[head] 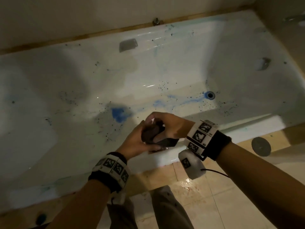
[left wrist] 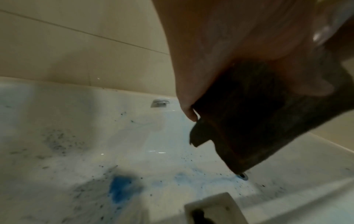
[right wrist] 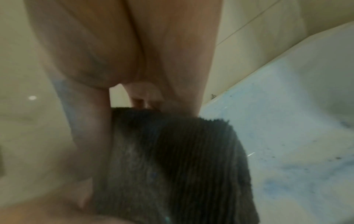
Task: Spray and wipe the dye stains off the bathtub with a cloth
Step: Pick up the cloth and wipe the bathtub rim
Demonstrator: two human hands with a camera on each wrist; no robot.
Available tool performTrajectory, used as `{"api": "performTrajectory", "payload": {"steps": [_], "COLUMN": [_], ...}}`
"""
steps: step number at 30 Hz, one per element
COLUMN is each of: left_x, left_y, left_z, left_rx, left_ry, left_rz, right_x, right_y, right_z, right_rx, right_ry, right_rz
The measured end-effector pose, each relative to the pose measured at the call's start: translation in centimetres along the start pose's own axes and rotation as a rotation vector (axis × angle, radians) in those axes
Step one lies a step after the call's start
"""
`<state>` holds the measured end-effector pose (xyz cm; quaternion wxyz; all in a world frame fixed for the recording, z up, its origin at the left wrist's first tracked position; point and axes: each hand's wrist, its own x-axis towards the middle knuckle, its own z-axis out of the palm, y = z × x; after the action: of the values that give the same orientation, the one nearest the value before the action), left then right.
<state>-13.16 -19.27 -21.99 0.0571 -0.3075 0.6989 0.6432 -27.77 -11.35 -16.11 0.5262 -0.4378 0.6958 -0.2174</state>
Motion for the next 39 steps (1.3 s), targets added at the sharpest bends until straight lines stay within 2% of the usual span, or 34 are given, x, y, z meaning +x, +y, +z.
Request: {"api": "performTrajectory", "payload": {"steps": [4, 7, 10, 13, 16, 18, 21, 24, 26, 28, 31, 33, 36, 39], "left_x": [-3.0, -5.5, -7.7, -10.4, -13.4, -15.1, -17.1, -18.2, -18.6, -18.9, -19.7, -19.9, -20.1, -20.4], "left_y": [-1.0, -2.5, -4.7, -6.9, -8.8, -10.0, -10.7, -9.8, -9.5, -9.4, -8.8, -8.6, -8.2, -7.5], "left_z": [-4.6, -7.6, -10.9, -15.0, -19.0, -21.3, -24.2, -27.1, -28.9, -30.5, -32.7, -34.0, -35.5, -36.1], "left_rx": [-0.104, -0.15, -0.065, -0.13, -0.121, -0.021, 0.154, 0.126, 0.128, 0.103, -0.121, -0.232, -0.328, -0.448], "left_ry": [0.105, 0.151, 0.175, 0.28, 0.362, 0.395, 0.527, 0.573, 0.598, 0.688, 0.735, 0.741, 0.773, 0.732], "left_rz": [-0.118, -0.109, -0.087, -0.106, -0.048, 0.003, 0.101, 0.132, 0.139, 0.149, 0.119, 0.071, 0.02, 0.029], "right_x": [2.8, 5.3, 7.7, 10.1, 12.6, 14.2, 16.0, 17.5, 18.3, 19.0, 19.9, 20.4, 20.4, 20.3], "right_y": [-3.8, -5.7, -7.7, -10.2, -13.1, -15.4, -19.5, -23.3, -25.0, -25.6, -25.5, -25.1, -25.4, -26.5], "right_z": [1.7, 4.1, 7.0, 9.7, 12.5, 14.4, 16.8, 18.1, 18.4, 18.3, 18.1, 18.1, 19.4, 21.1], "right_rx": [-0.002, -0.006, -0.114, -0.165, -0.144, -0.143, -0.146, -0.195, -0.209, -0.124, 0.006, 0.037, 0.138, 0.271], "right_ry": [0.019, 0.004, -0.052, -0.03, -0.027, -0.033, -0.064, -0.08, -0.055, 0.008, 0.171, 0.201, 0.067, -0.1], "right_rz": [-0.029, 0.041, 0.056, 0.047, 0.05, 0.023, -0.014, -0.064, -0.074, -0.052, 0.003, 0.069, 0.152, 0.2]}}
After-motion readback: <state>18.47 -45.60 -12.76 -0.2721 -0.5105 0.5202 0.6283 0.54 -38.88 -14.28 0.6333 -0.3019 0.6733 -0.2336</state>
